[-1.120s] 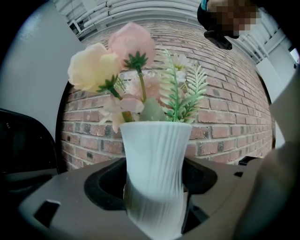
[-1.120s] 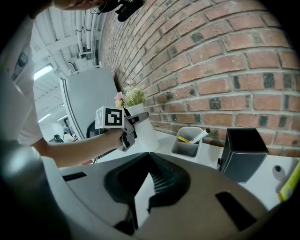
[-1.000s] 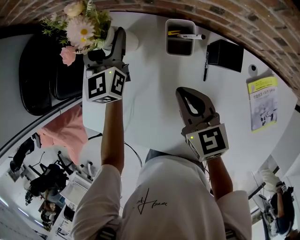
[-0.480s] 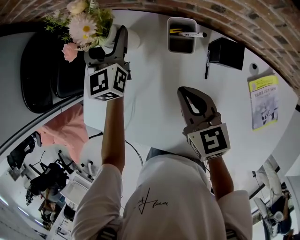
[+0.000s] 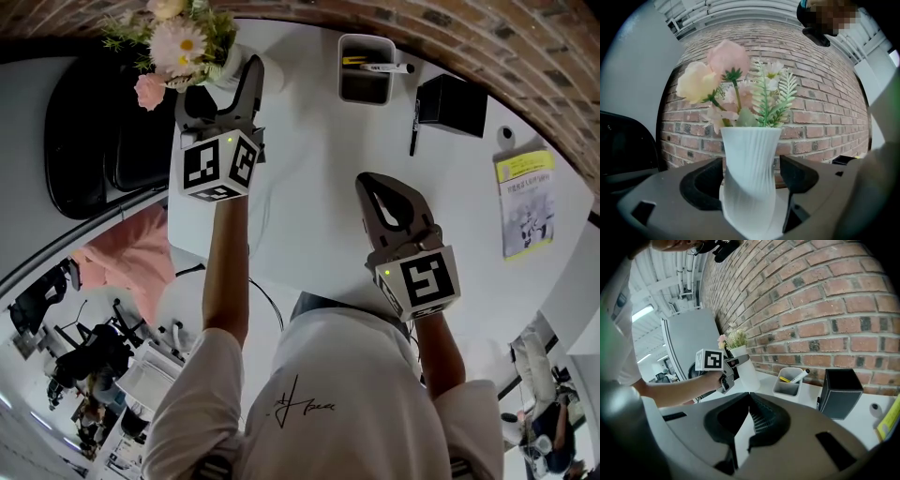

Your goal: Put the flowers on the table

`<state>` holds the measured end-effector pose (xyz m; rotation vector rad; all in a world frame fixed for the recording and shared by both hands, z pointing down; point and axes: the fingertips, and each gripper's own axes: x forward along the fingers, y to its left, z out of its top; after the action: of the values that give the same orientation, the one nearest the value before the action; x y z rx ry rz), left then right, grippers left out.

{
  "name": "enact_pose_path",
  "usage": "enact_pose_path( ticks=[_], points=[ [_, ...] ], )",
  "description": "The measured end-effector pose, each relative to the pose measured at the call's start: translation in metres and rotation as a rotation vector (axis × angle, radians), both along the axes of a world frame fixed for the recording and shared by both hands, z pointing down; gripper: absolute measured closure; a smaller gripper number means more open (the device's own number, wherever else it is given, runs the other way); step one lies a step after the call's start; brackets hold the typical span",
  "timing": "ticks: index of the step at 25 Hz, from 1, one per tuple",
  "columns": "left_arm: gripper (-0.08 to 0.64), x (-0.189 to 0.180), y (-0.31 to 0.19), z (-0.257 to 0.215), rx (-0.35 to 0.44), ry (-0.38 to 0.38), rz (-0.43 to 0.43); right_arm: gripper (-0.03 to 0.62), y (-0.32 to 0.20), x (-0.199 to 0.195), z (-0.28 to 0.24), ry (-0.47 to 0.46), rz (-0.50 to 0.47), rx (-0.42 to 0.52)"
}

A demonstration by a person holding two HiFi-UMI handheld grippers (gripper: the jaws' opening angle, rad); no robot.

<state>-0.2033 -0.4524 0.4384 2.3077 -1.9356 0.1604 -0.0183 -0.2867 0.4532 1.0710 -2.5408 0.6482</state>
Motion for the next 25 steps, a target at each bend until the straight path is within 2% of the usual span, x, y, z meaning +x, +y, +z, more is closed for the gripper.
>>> enact_pose_path(
  ticks=[15, 25],
  points=[
    [0.192, 0.011, 0.041, -0.013, 0.005, 0.034, 0.013, 0.568, 0.020, -0.001, -0.027, -0.011, 0.007, 0.035],
    [0.207, 0.010, 0.091, -0.034, -0.001, 0.004, 0.000, 0.568, 0.055, -0.001, -0.058, -0.038, 0.024, 0.065]
  ],
)
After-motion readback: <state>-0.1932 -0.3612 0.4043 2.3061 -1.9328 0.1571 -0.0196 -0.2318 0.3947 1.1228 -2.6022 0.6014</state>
